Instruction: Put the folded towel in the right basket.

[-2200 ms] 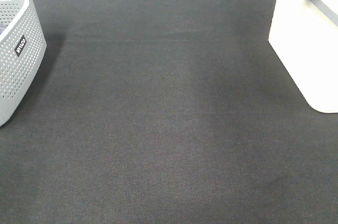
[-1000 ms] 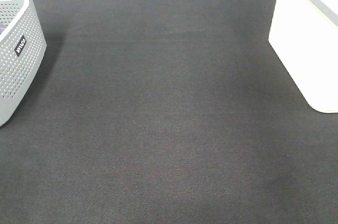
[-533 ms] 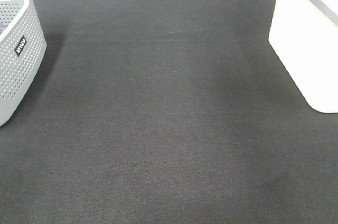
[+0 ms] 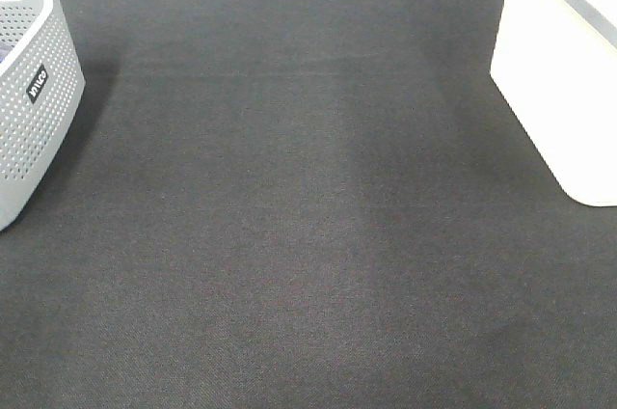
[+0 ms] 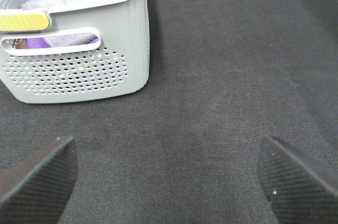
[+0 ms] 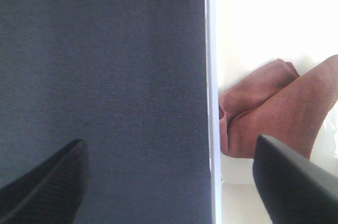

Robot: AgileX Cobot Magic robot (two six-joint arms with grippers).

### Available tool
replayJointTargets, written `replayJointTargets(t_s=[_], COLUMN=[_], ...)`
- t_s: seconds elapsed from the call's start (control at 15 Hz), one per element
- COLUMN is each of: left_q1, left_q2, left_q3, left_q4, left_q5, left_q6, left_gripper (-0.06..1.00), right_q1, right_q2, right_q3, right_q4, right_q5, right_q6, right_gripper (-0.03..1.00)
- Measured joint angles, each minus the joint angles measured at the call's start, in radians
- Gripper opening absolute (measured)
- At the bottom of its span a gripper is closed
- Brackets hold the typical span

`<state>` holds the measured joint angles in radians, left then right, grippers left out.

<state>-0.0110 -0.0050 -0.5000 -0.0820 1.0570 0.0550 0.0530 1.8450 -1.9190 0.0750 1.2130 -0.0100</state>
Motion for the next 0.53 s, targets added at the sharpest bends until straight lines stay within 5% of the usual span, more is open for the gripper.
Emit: replayJointTargets(t_s=[0.53], left_q1=[0.0], left_q2=[0.0], left_q3=[0.0], left_q4=[0.0], left_q5=[0.0], left_q6=[0.0], left_gripper=[0.88], right_q1=[0.0], right_q2=[-0.487], right_q3=[0.559], right_q4=[0.042], right_q5=[-0.001], right_q6=[0.002], right_gripper=[0.79])
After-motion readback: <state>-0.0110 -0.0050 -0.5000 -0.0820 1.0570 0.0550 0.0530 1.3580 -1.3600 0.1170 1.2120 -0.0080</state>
